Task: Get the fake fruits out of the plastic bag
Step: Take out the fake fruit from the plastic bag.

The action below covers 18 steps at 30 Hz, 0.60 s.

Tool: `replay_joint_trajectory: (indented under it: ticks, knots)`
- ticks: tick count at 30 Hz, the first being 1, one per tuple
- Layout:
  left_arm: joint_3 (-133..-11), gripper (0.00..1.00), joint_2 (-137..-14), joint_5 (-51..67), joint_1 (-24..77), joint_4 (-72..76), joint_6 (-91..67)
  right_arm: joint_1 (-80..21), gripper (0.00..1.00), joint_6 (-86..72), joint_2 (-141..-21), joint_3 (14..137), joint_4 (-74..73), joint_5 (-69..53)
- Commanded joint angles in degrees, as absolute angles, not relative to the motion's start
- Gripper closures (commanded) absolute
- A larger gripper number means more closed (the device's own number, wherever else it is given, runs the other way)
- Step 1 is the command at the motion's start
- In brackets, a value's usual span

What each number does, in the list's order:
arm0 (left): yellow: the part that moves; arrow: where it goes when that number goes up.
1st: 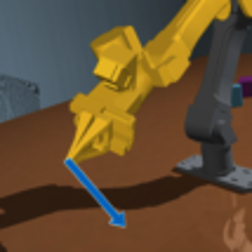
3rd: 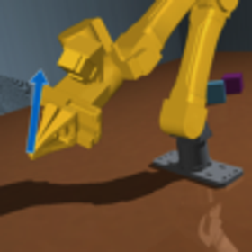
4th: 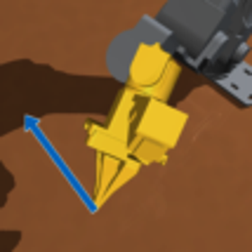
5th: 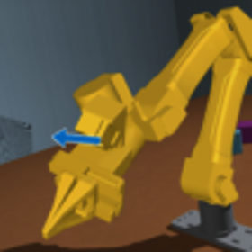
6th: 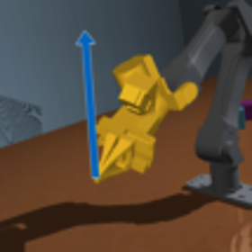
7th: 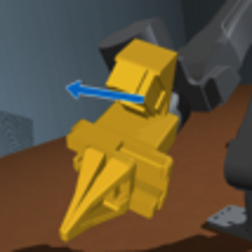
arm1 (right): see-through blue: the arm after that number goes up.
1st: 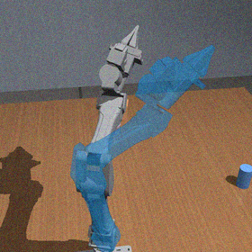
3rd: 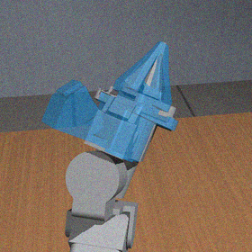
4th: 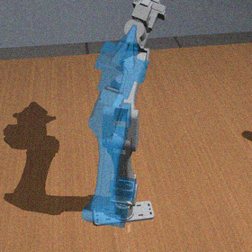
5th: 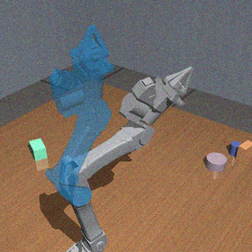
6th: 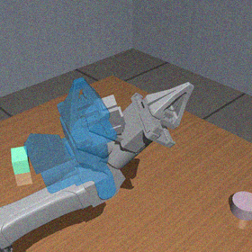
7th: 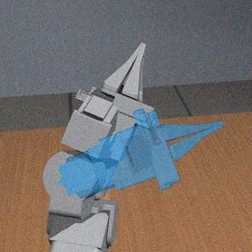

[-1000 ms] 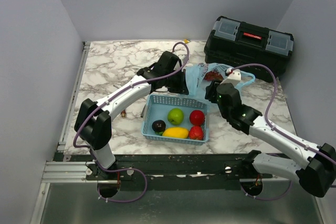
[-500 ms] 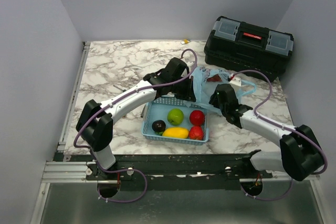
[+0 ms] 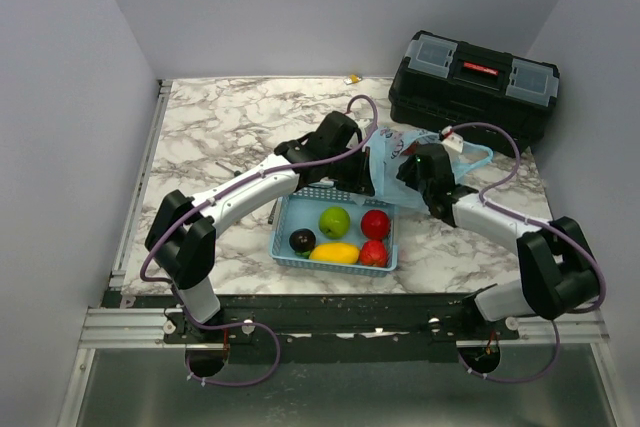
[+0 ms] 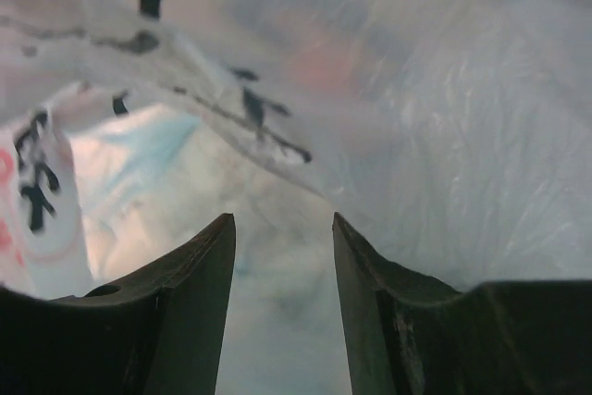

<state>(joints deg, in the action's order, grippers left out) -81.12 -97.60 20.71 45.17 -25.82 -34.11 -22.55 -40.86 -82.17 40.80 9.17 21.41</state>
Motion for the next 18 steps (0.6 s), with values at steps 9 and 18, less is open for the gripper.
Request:
replay_joint_trajectory:
  ticks: [9, 18]
  knots:
    - [-81.42, 1.0, -97.71, 19.62, 46.25, -26.01, -33.42, -16.4, 0.42, -46.77, -97.02, 46.89, 23.94, 15.05]
    - [-83.6, 1.0, -98.02, 19.03, 46.48, -27.07, -33.13, -16.03, 0.15, -39.03, -105.53, 47.32, 39.23, 4.71]
